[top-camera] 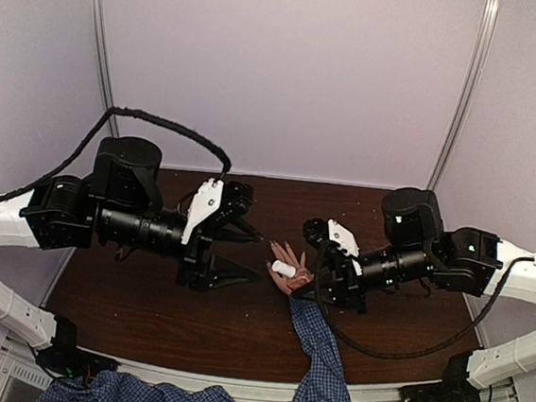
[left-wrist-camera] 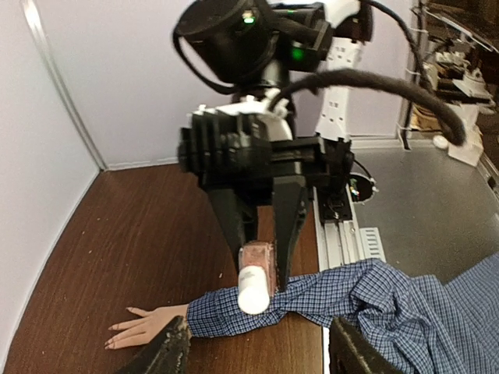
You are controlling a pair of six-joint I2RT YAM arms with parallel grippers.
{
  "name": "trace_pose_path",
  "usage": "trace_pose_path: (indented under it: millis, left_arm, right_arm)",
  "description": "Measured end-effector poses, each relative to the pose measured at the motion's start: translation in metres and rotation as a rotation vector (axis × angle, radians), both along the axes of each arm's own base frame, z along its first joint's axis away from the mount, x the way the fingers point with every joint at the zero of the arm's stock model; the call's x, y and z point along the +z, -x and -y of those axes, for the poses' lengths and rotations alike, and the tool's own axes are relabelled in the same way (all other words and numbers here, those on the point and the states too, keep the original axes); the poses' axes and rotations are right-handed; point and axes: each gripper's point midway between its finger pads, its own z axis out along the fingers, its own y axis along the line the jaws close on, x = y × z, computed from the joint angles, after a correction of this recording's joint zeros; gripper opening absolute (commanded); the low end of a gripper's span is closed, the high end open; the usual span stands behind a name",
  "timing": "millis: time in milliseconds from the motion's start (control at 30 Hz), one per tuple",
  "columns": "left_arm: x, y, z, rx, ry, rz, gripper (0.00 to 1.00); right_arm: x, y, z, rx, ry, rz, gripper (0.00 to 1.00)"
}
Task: Paint the nails
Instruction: Unscrew the cap of the nail polish bottle.
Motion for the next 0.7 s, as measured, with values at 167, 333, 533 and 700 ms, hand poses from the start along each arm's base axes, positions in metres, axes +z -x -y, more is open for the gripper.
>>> trace_pose_path:
  millis: [167,333,533,700]
  left_arm:
    - [-0.012,0.02,-0.002,-0.157,-0.026,0.136,0.58]
    - [-0.023,0.035,0.003,-0.243,-0.056,0.246,0.57]
    - [-0.045,0.041,0.01,-0.289,-0.13,0.326,0.53]
    - [-0.053,0.042,0.011,-0.303,-0.181,0.387,0.49]
  right_arm:
    - [-0.001,0.022,-0.004,0.116,-0.013,-0.084,0.0]
    - [-0.003,0.033,-0.009,0.188,-0.013,-0.14,0.0]
    - [-0.011,0.038,-0.012,0.214,0.011,-0.196,0.0]
    - [-0.016,0.04,-0.014,0.227,0.027,-0.222,0.0]
